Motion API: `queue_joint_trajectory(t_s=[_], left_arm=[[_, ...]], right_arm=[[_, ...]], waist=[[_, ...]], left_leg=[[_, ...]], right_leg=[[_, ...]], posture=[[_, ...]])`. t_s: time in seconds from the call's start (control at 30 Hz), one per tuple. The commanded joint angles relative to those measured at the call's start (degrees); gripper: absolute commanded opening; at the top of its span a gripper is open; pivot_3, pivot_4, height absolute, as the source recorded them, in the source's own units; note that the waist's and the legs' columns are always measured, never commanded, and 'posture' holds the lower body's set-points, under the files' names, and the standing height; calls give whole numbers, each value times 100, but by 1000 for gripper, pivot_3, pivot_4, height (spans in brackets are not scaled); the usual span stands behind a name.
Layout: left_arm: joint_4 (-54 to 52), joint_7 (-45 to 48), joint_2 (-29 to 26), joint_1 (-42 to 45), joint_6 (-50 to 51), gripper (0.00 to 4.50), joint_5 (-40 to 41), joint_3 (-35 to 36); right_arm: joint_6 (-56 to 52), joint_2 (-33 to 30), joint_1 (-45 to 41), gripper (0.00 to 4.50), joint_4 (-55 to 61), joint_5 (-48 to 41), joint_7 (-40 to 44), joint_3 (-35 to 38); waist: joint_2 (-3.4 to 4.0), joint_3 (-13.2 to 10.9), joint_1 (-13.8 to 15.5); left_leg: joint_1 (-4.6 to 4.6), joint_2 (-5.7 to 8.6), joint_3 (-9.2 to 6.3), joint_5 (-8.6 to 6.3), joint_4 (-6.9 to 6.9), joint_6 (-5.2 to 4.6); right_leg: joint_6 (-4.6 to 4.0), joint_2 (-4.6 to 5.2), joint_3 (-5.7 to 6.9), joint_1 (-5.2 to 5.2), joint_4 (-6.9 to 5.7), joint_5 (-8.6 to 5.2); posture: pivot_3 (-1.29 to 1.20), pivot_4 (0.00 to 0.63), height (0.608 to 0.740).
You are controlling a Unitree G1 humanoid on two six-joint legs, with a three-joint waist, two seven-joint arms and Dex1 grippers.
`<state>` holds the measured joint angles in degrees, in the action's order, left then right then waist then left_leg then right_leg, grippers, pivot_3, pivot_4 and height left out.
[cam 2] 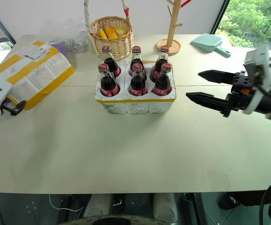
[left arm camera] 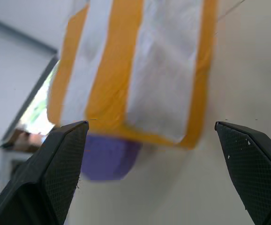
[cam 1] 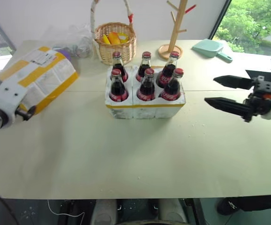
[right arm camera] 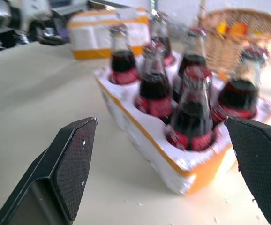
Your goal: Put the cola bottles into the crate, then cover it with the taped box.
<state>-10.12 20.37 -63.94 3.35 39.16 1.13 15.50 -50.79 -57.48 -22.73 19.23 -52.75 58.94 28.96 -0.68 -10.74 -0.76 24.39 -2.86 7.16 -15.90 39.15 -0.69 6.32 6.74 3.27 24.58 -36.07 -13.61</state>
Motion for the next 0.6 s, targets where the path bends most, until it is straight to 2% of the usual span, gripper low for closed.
queue_joint_trajectory(t_s=[0.03,0.2,0.4,0.6], left_arm=[[401,-318,-148,-130,-600,4500,-777,-217],[1865,-776,260,593,-1424,4500,-1363,-915],[3664,-1240,752,1648,-2340,4500,-1900,-1552],[5076,-1850,903,2529,-3337,4500,-2407,-1988]], right_arm=[[-176,-153,-192,4462,331,-627,-31,238],[-302,-283,-213,4462,768,-1304,13,339],[-170,-335,-203,4462,849,-1411,-143,307],[-103,-318,-19,4462,934,-1505,-250,398]], waist=[[1,0,8],[-3,3,60],[-27,10,68],[-31,12,120]], left_leg=[[0,0,-1,0,0,0],[6,-4,-11,-1,-1,-1],[8,-2,8,-4,3,-7],[8,-1,19,-4,4,-8]], right_leg=[[-2,4,0,4,0,1],[-5,9,0,9,-3,2],[-5,10,0,11,-2,6],[-5,9,1,11,-4,7]], posture=[[0,150,740],[0,150,740],[0,150,740],[0,150,740]])
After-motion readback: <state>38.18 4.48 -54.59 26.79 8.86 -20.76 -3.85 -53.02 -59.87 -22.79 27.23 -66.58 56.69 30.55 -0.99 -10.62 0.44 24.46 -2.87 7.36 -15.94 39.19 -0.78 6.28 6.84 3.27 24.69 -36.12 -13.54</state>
